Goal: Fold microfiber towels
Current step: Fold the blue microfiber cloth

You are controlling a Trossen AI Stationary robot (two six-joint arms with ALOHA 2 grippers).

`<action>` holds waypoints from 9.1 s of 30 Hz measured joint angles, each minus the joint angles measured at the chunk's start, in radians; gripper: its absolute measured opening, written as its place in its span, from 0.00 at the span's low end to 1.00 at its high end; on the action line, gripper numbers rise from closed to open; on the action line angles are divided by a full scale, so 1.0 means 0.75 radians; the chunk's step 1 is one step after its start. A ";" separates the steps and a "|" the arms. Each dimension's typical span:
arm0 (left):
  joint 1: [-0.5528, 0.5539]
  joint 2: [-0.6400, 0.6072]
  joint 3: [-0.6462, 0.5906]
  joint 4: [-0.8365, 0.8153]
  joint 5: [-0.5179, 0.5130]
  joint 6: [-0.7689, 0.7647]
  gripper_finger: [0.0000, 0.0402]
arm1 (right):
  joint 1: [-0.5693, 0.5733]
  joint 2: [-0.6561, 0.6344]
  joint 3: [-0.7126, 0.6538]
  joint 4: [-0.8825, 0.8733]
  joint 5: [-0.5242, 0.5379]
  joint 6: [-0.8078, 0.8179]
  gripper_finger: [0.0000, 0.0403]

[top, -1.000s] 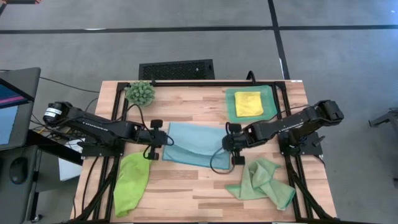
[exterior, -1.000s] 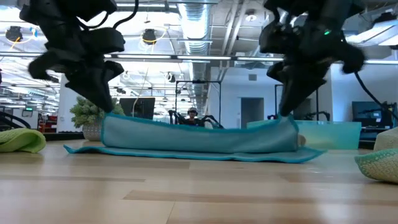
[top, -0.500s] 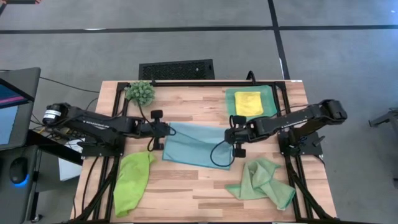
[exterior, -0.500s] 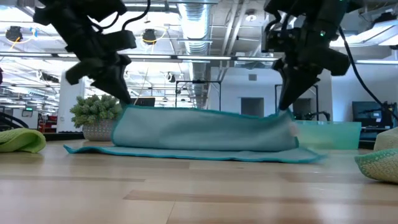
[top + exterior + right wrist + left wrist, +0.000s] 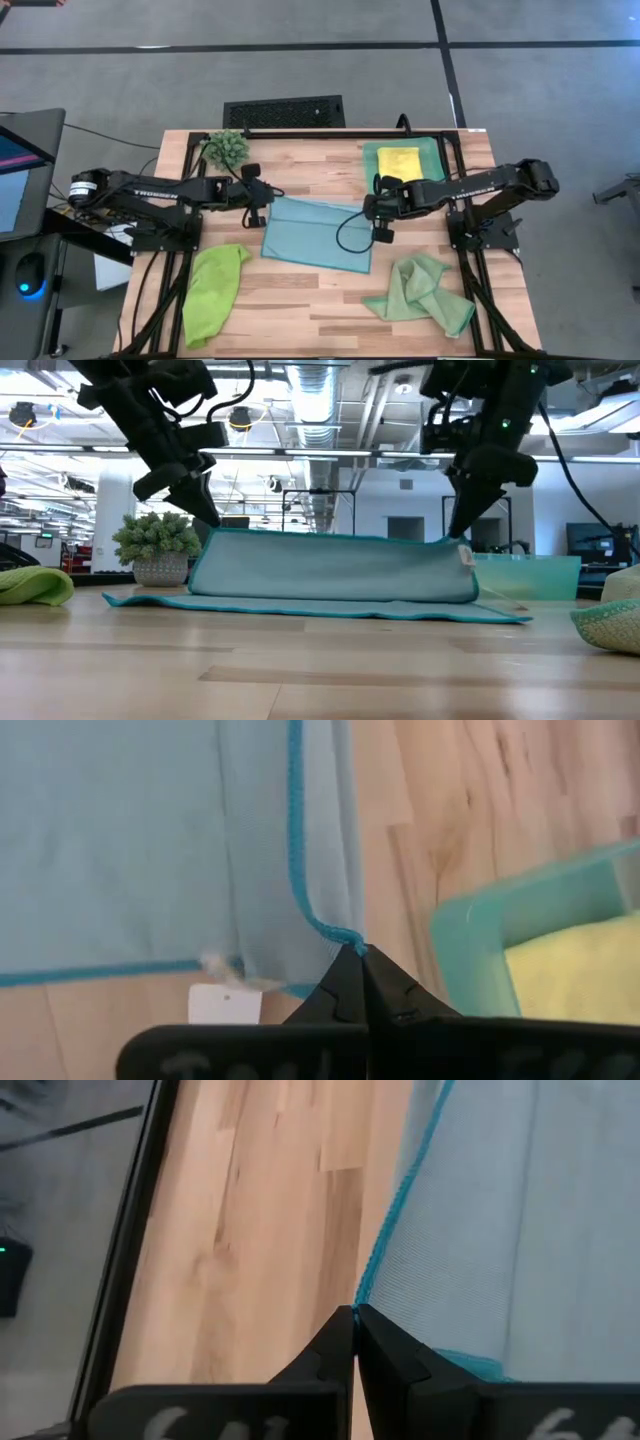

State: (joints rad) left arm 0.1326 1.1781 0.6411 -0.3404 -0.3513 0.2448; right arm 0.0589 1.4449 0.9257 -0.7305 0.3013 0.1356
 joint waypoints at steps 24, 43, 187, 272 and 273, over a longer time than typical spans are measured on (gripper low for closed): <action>-0.276 -0.026 -0.005 -0.175 0.206 -0.188 0.00 | 0.341 0.113 -0.002 0.202 -0.287 0.354 0.00; -0.397 0.082 0.001 -0.195 0.230 -0.353 0.00 | 0.472 0.286 0.001 0.411 -0.481 0.506 0.00; -0.291 0.257 -0.256 0.313 0.418 -0.333 0.00 | 0.007 0.500 0.040 0.523 0.088 0.396 0.00; -0.818 0.374 -0.185 0.582 0.388 -0.224 0.00 | 0.628 0.806 0.260 1.047 0.101 0.649 0.01; -0.821 0.374 -0.185 0.564 0.389 -0.240 0.00 | 0.627 0.805 0.260 1.023 0.094 0.655 0.01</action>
State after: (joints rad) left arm -0.4832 1.4586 0.5021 0.0824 -0.0592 0.0648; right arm 0.5288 2.0489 1.1210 0.0371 0.3722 0.6268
